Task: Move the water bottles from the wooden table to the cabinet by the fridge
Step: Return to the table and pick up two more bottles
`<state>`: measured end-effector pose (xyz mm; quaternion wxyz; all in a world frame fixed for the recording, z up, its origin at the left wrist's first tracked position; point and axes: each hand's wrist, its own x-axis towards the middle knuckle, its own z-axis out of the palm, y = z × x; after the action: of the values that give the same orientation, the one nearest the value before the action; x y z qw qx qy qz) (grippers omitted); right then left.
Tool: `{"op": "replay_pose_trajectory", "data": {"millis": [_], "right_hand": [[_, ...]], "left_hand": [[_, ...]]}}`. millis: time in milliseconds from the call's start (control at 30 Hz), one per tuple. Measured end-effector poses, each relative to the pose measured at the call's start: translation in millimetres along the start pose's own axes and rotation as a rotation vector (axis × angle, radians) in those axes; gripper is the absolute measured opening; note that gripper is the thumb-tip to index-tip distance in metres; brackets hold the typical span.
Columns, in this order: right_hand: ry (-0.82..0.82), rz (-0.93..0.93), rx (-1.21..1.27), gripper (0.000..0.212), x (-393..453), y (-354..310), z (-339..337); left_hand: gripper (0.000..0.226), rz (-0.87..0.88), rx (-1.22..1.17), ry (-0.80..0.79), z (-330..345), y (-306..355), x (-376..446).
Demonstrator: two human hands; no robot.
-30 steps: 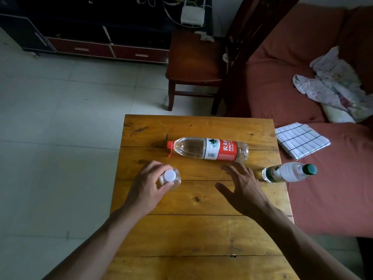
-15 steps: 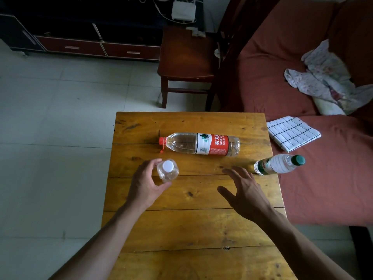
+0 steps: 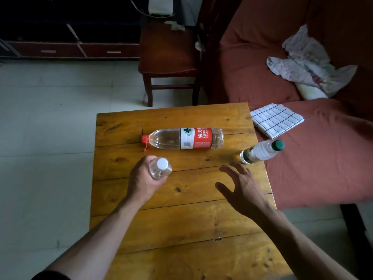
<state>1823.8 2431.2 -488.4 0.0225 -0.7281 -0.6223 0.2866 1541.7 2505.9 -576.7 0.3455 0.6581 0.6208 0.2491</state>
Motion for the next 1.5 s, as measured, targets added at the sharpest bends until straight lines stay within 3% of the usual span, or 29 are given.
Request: {"op": "replay_pose_trajectory", "data": {"millis": [500, 900, 1067, 1500], "right_hand": [[0.103, 0.226, 0.109, 0.058, -29.6, 97.2, -30.6], [0.114, 0.250, 0.327, 0.074, 14.7, 153.1, -28.4], [0.235, 0.254, 0.452, 0.079, 38.3, 162.4, -24.6], [0.461, 0.277, 0.676, 0.067, 77.2, 166.8, -2.8]], "left_hand": [[0.066, 0.172, -0.002, -0.237, 90.2, 102.6, 12.9], [0.065, 0.097, 0.000, -0.213, 138.1, 130.3, 25.1], [0.068, 0.065, -0.014, -0.212, 142.0, 131.3, 25.9], [0.076, 0.091, 0.013, -0.193, 151.3, 116.0, 20.5]]}}
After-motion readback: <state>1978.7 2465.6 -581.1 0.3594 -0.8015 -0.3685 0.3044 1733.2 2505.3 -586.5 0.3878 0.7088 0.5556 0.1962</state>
